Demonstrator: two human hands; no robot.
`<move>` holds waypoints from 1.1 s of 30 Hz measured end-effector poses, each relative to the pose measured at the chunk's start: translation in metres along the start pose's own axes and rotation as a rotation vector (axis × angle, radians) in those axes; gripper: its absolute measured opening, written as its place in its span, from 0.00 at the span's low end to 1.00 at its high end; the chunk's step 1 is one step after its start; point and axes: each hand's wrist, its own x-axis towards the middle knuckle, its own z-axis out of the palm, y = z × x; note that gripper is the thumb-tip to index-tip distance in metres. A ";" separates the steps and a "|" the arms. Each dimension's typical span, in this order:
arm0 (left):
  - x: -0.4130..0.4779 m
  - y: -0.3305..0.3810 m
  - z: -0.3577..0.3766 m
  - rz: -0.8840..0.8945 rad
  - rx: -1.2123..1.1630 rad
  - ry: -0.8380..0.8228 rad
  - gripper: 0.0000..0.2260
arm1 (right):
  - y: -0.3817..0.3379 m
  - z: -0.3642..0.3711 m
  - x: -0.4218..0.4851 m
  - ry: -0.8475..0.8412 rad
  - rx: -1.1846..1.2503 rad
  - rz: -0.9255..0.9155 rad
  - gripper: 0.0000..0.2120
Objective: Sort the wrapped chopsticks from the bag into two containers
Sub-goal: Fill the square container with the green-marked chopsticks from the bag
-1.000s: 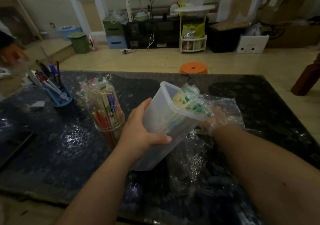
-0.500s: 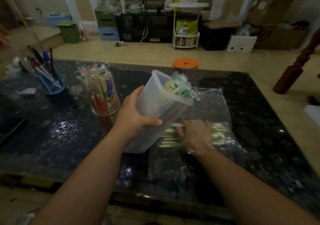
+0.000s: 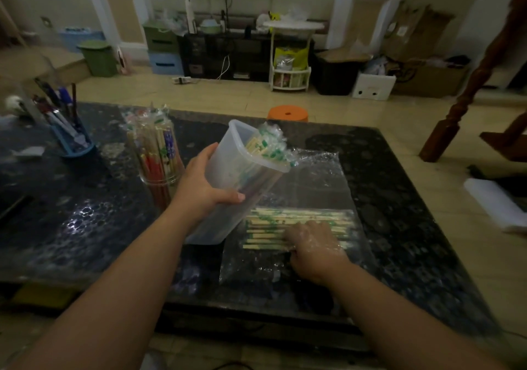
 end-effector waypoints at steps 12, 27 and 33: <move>-0.002 0.000 0.009 0.039 0.093 -0.020 0.56 | -0.002 0.006 0.011 0.061 -0.030 0.013 0.14; -0.001 0.001 0.007 0.017 0.084 -0.020 0.57 | -0.004 0.014 0.010 0.086 0.092 0.097 0.18; -0.002 0.005 0.009 0.018 0.087 -0.025 0.57 | -0.004 0.021 0.013 0.111 0.094 0.146 0.20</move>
